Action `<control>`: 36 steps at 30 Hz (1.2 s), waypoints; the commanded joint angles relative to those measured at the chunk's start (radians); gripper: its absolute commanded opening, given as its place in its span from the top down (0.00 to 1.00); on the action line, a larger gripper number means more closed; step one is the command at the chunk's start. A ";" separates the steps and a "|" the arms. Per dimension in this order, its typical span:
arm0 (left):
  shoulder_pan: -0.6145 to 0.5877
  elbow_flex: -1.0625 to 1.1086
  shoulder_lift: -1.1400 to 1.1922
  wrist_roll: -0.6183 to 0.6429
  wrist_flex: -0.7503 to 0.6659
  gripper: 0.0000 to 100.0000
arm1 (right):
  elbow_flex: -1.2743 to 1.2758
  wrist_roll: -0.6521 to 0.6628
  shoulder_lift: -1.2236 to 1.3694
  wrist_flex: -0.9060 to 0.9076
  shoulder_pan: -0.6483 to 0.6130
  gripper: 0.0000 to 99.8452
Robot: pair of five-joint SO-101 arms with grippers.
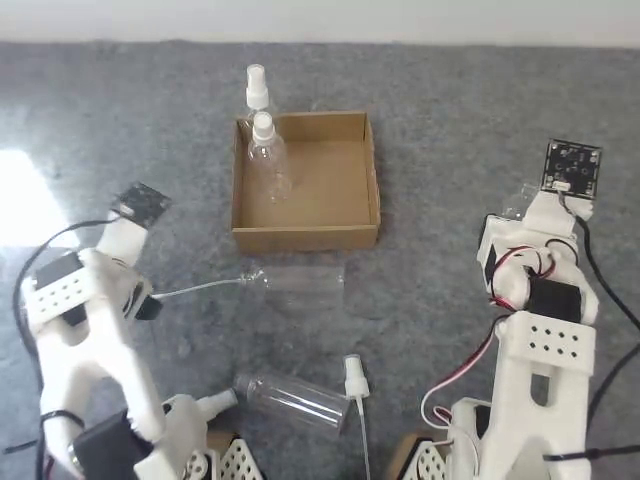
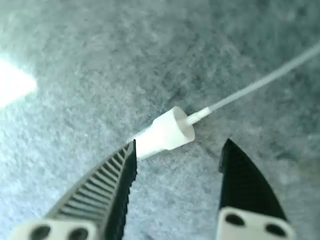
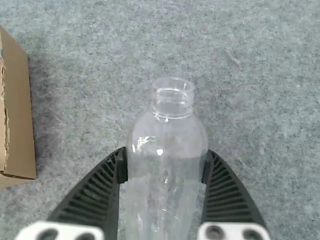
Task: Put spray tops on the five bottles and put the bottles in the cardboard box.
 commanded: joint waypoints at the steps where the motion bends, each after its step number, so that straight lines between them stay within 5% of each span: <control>1: -0.003 -0.093 -0.009 0.213 0.138 0.75 | -0.017 -0.003 -0.031 -0.022 0.004 0.92; 9: -0.005 -0.120 -0.006 0.694 0.201 0.75 | -0.017 -0.003 -0.031 -0.022 0.004 0.92; 15: -0.005 -0.094 0.002 0.927 0.129 0.75 | -0.017 -0.003 -0.031 -0.022 0.004 0.92; 22: -0.005 -0.022 0.002 1.069 0.117 0.75 | -0.017 -0.003 -0.031 -0.022 0.004 0.92; 31: -0.005 0.142 0.002 1.250 -0.183 0.75 | -0.015 -0.003 -0.031 -0.022 0.004 0.92; 36: -0.068 0.139 0.003 1.320 -0.206 0.75 | -0.015 -0.003 -0.031 -0.022 0.004 0.92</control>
